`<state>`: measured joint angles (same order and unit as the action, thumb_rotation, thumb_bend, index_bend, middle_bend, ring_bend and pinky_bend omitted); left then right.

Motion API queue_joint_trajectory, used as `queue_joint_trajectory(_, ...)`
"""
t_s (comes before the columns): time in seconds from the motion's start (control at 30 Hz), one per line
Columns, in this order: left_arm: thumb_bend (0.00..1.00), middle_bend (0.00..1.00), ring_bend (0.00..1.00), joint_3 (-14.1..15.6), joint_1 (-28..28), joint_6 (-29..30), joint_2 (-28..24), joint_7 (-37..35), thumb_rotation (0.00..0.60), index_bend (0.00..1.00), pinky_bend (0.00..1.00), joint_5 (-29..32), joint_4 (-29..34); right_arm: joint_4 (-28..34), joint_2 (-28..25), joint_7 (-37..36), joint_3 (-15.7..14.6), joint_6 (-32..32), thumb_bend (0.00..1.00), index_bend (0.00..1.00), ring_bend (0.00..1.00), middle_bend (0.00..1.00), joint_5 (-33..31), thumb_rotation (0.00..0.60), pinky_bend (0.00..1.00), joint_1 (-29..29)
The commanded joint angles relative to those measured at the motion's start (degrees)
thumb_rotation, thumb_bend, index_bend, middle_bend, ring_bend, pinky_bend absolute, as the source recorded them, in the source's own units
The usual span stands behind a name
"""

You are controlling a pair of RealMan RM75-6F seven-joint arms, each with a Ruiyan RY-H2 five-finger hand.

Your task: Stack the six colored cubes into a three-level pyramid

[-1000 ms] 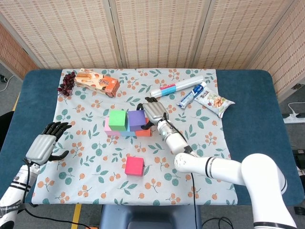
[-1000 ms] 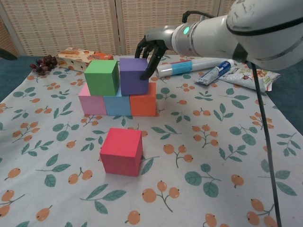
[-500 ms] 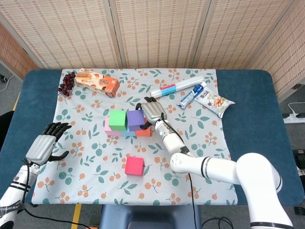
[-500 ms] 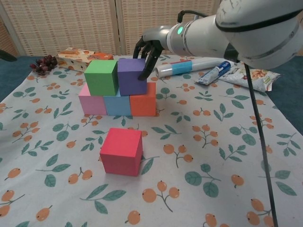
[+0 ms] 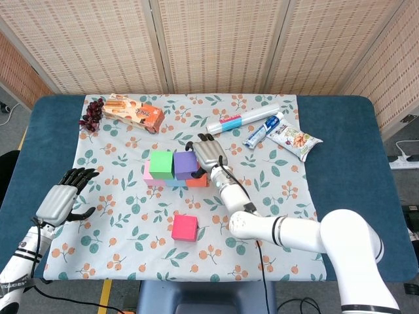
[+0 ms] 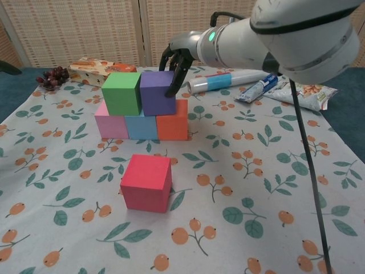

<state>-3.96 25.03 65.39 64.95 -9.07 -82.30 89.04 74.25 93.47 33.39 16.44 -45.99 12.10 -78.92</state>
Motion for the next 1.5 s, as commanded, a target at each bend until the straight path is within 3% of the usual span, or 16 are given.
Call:
queue_joint_trajectory(0.03, 0.29, 0.08, 0.0, 0.0, 0.0, -0.1, 0.1, -0.2, 0.6, 0.14, 0.04, -0.1, -0.1, 0.1, 0.2, 0.6, 0.0, -0.5, 0.15, 0.27, 0.04, 0.37, -0.4, 0.6, 0.0, -0.1)
queue_joint_trajectory(1.5, 0.29, 0.08, 0.0, 0.5, -0.1, -0.2, 1.0, -3.5, 0.6, 0.13, 0.04, -1.0, -2.9, -2.2, 3.1, 5.1, 2.9, -2.0, 0.15, 0.23, 0.04, 0.37, -3.5, 0.6, 0.0, -0.6)
